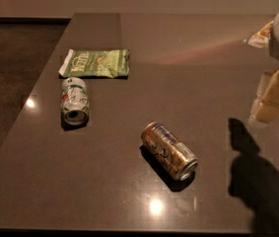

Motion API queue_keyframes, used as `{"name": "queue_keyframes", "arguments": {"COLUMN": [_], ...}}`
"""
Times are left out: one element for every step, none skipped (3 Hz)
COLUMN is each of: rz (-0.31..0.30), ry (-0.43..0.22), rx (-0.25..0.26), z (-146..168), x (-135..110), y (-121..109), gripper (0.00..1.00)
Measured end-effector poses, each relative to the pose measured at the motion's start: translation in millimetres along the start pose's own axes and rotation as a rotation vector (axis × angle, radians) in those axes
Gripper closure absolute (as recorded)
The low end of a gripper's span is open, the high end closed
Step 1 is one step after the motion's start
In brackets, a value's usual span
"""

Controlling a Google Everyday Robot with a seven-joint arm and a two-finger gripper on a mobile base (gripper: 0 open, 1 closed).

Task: Place orange can upright

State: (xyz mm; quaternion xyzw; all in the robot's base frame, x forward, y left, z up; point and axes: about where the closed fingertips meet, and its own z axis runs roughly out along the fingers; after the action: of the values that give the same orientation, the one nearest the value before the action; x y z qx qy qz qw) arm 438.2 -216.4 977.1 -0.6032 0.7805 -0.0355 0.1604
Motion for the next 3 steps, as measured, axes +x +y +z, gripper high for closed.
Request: {"name": "queue_keyframes", "arguments": {"rz": [0.000, 0.010, 0.031], "ry": [0.000, 0.007, 0.031], "rx": [0.000, 0.000, -0.021], "z": [0.0, -0.3, 5.9], "x": [0.0, -3.8, -24.1], "y": [0.0, -0.2, 12.0], "gripper": [0.00, 0.00, 0.00]}}
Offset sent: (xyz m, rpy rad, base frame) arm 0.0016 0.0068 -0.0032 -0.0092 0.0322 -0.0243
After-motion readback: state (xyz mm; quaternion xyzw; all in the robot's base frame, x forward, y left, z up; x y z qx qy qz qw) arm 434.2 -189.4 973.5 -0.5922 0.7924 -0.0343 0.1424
